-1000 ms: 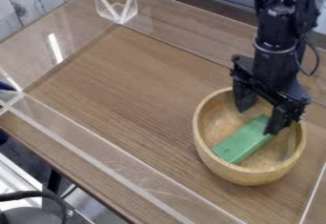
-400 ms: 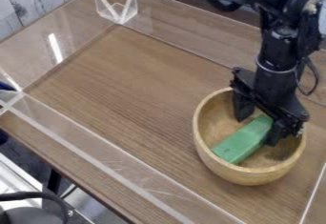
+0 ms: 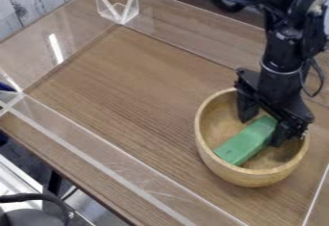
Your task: Put the green block in the brown bowl
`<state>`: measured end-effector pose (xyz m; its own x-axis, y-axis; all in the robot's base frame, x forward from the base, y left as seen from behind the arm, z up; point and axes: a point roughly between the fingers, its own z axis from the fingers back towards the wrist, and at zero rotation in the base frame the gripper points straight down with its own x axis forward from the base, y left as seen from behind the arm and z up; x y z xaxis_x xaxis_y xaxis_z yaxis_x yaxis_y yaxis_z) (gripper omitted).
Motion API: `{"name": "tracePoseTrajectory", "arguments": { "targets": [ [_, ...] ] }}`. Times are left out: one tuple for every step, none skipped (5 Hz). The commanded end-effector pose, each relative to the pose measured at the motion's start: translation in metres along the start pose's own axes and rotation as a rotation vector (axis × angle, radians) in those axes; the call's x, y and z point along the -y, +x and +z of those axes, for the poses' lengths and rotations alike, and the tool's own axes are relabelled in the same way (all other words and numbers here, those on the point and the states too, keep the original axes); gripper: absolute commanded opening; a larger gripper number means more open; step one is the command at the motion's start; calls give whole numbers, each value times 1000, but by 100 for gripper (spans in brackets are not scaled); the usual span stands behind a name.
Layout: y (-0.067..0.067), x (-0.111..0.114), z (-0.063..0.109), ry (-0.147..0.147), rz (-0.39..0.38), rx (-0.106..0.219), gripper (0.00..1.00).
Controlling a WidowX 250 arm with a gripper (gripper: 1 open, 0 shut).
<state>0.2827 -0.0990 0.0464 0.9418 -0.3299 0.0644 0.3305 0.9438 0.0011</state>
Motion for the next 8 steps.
{"name": "tracePoseTrajectory", "arguments": {
  "targets": [
    [8,0,22,-8,-3,84,100],
    [12,3,25,-15,11,90,100],
    [16,6,27,-23,22,95,100],
    [11,-6,34,-38,28,125,100],
    [11,-10,46,-18,57,192,100],
    [10,-20,64,9,107,275,100],
    [7,-47,77,70,140,210,100],
    [6,-83,87,138,192,132,100]
  ]
}}
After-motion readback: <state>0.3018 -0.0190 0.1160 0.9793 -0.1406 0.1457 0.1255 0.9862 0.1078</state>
